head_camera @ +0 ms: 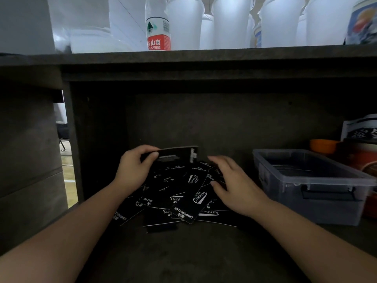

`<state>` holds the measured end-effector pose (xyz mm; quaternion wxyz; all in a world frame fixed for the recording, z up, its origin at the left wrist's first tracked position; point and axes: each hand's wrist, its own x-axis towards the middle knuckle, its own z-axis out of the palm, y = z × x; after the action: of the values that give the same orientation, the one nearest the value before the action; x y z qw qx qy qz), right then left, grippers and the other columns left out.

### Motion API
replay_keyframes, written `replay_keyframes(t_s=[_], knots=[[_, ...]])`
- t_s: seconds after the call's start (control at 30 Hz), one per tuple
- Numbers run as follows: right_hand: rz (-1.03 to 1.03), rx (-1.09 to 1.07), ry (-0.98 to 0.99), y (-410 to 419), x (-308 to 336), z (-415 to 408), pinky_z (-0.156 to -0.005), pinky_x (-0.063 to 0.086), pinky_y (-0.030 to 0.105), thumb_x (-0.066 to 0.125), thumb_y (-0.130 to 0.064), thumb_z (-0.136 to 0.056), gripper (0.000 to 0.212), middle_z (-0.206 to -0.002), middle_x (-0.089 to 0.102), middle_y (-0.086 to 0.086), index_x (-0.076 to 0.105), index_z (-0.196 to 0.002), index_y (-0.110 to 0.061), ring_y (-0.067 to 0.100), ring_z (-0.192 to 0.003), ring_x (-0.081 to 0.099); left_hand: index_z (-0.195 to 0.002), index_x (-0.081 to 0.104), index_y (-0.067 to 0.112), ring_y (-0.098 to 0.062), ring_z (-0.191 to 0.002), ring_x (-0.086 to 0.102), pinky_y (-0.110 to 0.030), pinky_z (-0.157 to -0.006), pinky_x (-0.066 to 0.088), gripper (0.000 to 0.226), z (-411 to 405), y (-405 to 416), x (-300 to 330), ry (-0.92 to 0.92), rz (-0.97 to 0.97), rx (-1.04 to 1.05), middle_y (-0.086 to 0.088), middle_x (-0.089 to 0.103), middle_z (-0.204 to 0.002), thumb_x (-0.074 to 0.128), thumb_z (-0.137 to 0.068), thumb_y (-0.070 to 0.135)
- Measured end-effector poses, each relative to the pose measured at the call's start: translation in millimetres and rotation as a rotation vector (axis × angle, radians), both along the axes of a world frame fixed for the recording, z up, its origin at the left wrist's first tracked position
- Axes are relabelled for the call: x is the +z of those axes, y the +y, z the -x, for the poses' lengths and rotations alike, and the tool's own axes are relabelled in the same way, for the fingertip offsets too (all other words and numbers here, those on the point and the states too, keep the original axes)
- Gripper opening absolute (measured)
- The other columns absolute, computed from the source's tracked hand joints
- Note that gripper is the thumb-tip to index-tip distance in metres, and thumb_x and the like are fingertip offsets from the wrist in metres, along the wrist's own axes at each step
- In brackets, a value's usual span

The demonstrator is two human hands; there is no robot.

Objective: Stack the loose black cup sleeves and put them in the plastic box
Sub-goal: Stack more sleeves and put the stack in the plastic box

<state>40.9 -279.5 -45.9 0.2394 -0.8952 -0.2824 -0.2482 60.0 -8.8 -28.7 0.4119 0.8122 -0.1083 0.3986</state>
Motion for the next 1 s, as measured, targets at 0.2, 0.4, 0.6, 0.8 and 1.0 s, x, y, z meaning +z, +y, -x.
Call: replay_keyframes(t_s=[0.2, 0.4, 0.6, 0.8, 1.0], knots=[[0.022, -0.070, -0.079, -0.7, 9.8, 6.8, -0.085, 0.046, 0.022, 0.063, -0.032, -0.092, 0.035, -0.112, 0.064, -0.008, 0.057, -0.126, -0.029, 0.008, -0.105, 0.056, -0.097, 0.075, 0.018, -0.006, -0.086, 0.070, -0.021, -0.083, 0.053, 0.016, 8.7, -39.8, -12.2, 0.133, -0.012, -0.403, 0.006, 0.076, -0.090, 0.067, -0.088, 0.007], [-0.085, -0.372, -0.127, -4.5, 8.6, 1.6, -0.055, 0.045, 0.031, 0.055, -0.018, -0.095, 0.008, -0.077, 0.061, 0.004, 0.059, -0.099, -0.012, 0.023, -0.070, 0.062, -0.135, 0.047, 0.031, -0.003, -0.107, 0.060, -0.018, -0.093, 0.048, 0.070, 0.9, -41.2, -24.5, 0.254, -0.093, -0.346, 0.014, 0.058, -0.123, 0.081, -0.075, 0.020], [-0.124, -0.408, -0.139, -9.6, 9.4, -0.7, -0.055, 0.036, 0.027, 0.055, -0.014, -0.095, 0.006, -0.075, 0.052, 0.002, 0.055, -0.092, -0.009, 0.025, -0.073, 0.060, -0.141, 0.044, 0.037, 0.005, -0.133, 0.025, -0.019, -0.110, 0.020, 0.102, 0.8, -38.6, -31.7, 0.459, -0.634, -0.258, 0.021, 0.039, -0.145, 0.052, -0.053, 0.089], [-0.157, -0.413, -0.140, -13.5, 10.1, -4.0, -0.056, 0.038, 0.028, 0.053, -0.012, -0.094, 0.008, -0.077, 0.061, 0.009, 0.058, -0.092, -0.007, 0.024, -0.064, 0.053, -0.123, 0.065, 0.033, 0.006, -0.121, 0.051, -0.016, -0.104, 0.038, 0.079, -1.3, -36.2, -23.2, 0.349, -0.764, -0.247, 0.018, 0.060, -0.130, 0.033, -0.071, 0.083], [-0.117, -0.477, -0.082, -16.3, 5.5, -7.9, -0.052, 0.035, 0.028, 0.045, 0.003, -0.091, 0.016, -0.069, 0.058, 0.008, 0.059, -0.095, -0.004, 0.023, -0.059, 0.048, -0.101, 0.070, 0.020, -0.010, -0.088, 0.066, -0.031, -0.079, 0.053, 0.048, 5.5, -37.9, -20.9, -0.160, -0.662, -0.049, 0.008, 0.070, -0.098, 0.034, -0.096, 0.051]])
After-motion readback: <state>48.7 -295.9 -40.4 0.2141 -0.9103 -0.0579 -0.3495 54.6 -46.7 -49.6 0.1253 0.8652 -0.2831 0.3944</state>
